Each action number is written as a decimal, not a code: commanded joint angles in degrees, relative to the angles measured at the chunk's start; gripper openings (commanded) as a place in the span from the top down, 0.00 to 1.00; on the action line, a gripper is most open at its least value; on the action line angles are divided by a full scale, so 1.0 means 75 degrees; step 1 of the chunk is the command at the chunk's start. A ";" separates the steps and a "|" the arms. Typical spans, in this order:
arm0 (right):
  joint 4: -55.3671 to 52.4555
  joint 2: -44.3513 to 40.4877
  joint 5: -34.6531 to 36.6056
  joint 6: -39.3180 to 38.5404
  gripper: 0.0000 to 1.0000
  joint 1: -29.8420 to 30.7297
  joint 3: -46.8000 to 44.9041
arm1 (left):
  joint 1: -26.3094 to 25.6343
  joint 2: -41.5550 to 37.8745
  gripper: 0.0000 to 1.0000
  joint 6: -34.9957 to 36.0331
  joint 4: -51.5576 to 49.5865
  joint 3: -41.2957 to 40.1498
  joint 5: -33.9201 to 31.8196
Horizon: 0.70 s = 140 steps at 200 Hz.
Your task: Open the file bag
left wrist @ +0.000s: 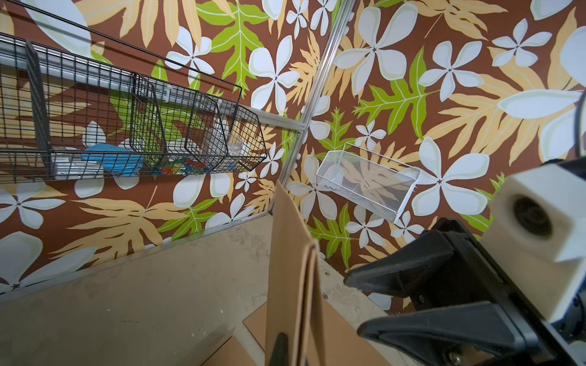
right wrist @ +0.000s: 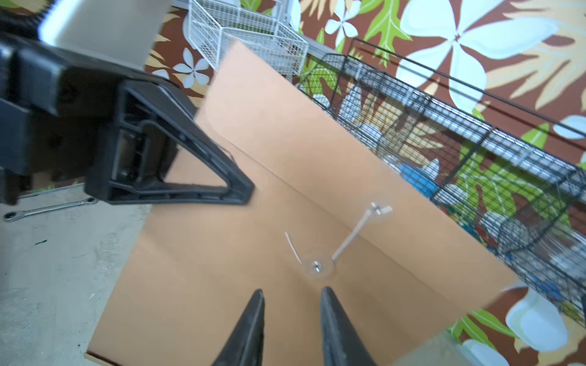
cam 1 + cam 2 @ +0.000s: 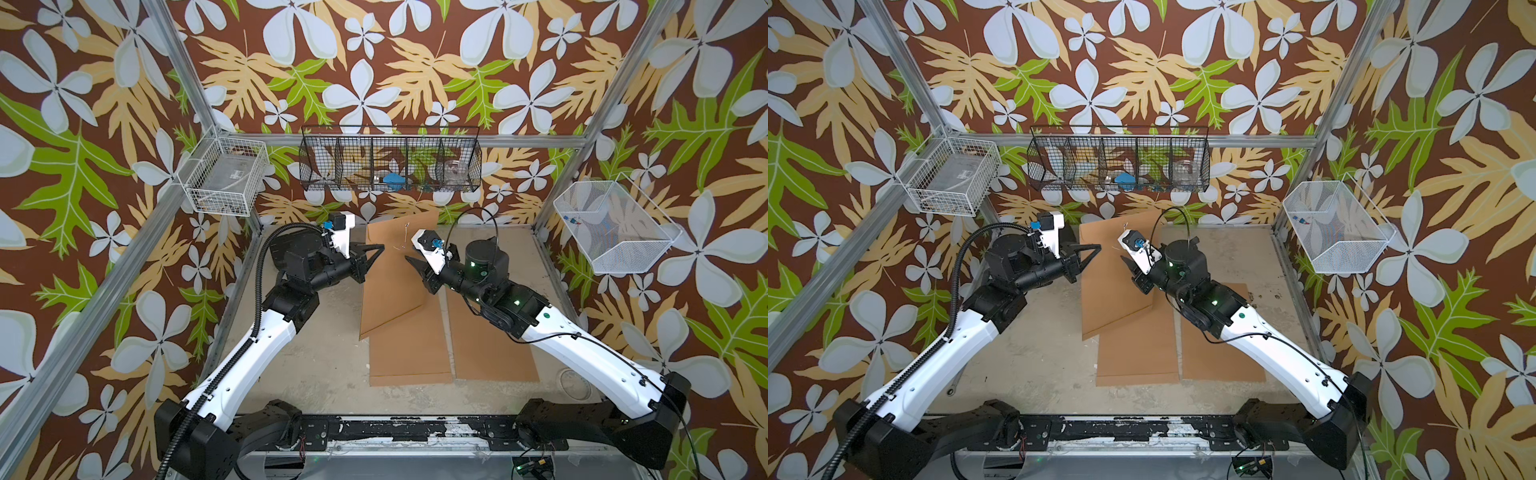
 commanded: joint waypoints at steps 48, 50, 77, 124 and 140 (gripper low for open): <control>-0.0365 0.0391 0.0477 -0.0568 0.69 0.0300 0.0456 | -0.0012 -0.0052 1.00 0.0069 -0.0025 0.0080 0.0900; -0.0367 0.0391 0.0497 -0.0568 0.69 0.0299 0.0457 | -0.0012 -0.0051 1.00 0.0078 -0.0030 0.0075 0.0912; -0.0452 0.0437 0.0708 -0.0670 0.69 0.0299 0.0527 | -0.0012 -0.0086 1.00 0.0095 -0.0025 0.0078 0.1127; -0.0477 0.0467 0.0854 -0.0697 0.71 0.0302 0.0469 | -0.0012 -0.0220 1.00 0.0187 0.0051 0.0009 0.1350; -0.0416 0.0455 0.0916 -0.0697 0.71 0.0311 0.0405 | -0.0012 -0.0272 1.00 0.0213 0.0124 -0.0036 0.1447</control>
